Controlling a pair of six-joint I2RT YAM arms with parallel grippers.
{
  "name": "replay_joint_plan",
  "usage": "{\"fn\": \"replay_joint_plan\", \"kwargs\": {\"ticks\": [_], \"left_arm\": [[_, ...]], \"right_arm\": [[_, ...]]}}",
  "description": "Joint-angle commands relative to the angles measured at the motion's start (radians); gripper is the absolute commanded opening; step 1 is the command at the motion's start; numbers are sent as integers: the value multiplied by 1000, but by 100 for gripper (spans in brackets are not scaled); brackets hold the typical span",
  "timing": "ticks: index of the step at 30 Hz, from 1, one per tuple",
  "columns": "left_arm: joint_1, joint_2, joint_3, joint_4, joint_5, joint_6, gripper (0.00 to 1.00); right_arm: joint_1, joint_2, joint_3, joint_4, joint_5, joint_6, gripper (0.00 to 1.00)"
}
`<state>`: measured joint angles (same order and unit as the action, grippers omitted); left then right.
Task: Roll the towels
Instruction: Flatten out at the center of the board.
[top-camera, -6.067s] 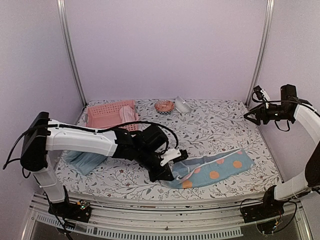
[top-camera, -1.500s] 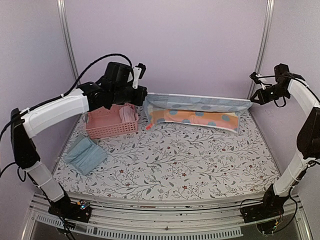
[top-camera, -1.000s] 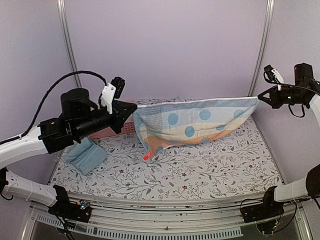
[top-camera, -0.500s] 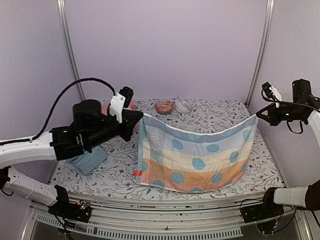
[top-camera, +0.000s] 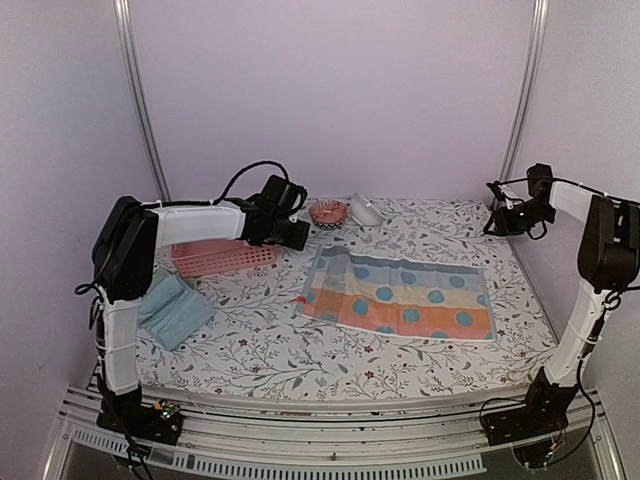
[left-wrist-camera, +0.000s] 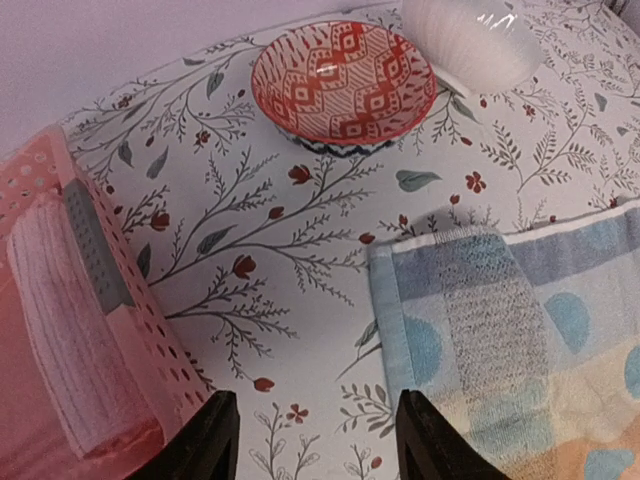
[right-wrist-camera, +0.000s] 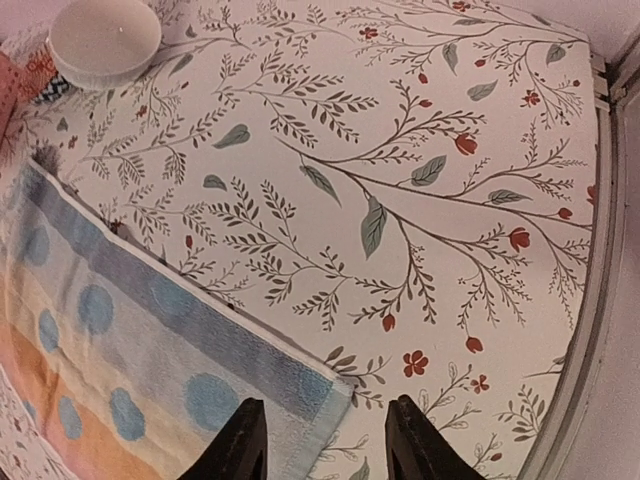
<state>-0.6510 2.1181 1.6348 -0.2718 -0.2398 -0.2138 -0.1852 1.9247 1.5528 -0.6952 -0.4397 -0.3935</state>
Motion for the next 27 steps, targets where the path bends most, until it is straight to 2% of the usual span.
{"fn": "replay_joint_plan", "kwargs": {"ticks": [1, 6, 10, 11, 12, 13, 14, 16, 18, 20, 24, 27], "left_arm": [[-29, -197, -108, 3, 53, -9, 59], [-30, -331, -284, 1, 134, 23, 63], [-31, -428, -354, -7, 216, 57, 64], [-33, -453, -374, 3, 225, 56, 77], [-35, -480, -397, 15, 205, 42, 96], [-39, -503, -432, 19, 175, 42, 98], [-44, -517, -456, -5, 150, 65, 98], [-42, -505, -445, -124, 82, 63, 99], [-32, -461, -392, -255, 1, 35, 98], [-33, -439, -390, -254, -48, 74, 98], [-34, -453, -445, -105, 44, 138, 99], [-53, -485, -504, 64, 128, 134, 99]], "right_arm": [[6, -196, -86, 7, -42, 11, 48], [6, -421, -257, -55, -108, -97, 49], [7, -564, -301, -107, -125, -133, 50], [7, -595, -302, -113, -126, -138, 50], [6, -622, -309, -110, -134, -140, 51], [6, -649, -322, -101, -150, -141, 55], [6, -671, -357, -76, -159, -142, 64], [4, -687, -434, 3, -146, -103, 98], [5, -659, -475, 33, -172, -84, 99], [5, -611, -485, 23, -213, -103, 99], [7, -564, -530, -23, -315, -200, 99], [15, -580, -591, 19, -298, -218, 99]]}}
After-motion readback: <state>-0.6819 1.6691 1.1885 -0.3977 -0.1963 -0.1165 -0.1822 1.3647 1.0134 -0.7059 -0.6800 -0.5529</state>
